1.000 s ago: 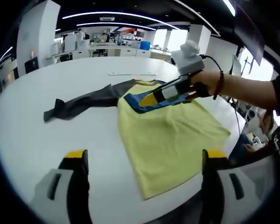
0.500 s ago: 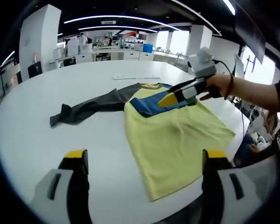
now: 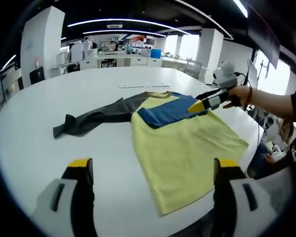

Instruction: Fold the garment on the visible template until the final outline fits inside the template.

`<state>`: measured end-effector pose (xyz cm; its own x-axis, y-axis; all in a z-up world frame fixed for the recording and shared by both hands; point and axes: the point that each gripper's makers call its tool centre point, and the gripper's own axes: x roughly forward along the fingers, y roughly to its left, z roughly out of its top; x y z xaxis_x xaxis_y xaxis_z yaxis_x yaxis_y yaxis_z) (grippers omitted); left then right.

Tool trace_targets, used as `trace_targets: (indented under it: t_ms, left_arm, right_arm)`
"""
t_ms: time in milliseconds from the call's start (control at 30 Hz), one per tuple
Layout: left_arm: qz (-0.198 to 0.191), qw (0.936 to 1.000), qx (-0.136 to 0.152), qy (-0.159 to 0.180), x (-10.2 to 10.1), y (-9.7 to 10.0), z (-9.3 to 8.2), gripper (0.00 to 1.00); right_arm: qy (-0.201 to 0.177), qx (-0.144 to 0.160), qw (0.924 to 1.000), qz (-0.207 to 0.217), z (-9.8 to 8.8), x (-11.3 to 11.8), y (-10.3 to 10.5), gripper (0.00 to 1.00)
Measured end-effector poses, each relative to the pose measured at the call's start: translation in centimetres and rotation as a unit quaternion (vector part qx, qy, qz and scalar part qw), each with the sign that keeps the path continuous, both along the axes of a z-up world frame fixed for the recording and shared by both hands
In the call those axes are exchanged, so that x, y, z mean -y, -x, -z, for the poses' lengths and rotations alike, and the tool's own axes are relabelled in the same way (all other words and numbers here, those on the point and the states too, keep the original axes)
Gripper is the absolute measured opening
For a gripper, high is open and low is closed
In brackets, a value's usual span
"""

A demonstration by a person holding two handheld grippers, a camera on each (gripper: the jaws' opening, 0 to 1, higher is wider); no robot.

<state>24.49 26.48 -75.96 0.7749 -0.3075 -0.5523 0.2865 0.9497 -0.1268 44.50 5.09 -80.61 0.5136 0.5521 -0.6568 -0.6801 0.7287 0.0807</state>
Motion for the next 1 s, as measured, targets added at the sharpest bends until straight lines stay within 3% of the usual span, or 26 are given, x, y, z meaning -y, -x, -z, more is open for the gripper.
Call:
trace_targets:
  t_ms: [267,567,867,1000]
  left_arm:
    - [0.001,1.0000,0.000,-0.007,-0.2,-0.2,0.0,0.99]
    - [0.003,1.0000,-0.003,-0.008,-0.1,-0.2,0.2,0.99]
    - [0.001,0.9999,0.007,-0.010,-0.2,-0.5,-0.1,0.99]
    - [0.001,0.9999,0.007,-0.012,-0.1,-0.4,-0.2,0.99]
  right_arm:
    - [0.003,-0.004,0.9992,0.040,0.3,4.1,-0.2,0.91]
    - [0.014,-0.020,0.9970,0.074,1.4,7.2,0.3,0.74]
    - [0.036,-0.016,0.9944,0.098,2.1,9.9,0.1,0.36]
    - [0.040,-0.016,0.9935,0.105,2.4,10.4,-0.1,0.30]
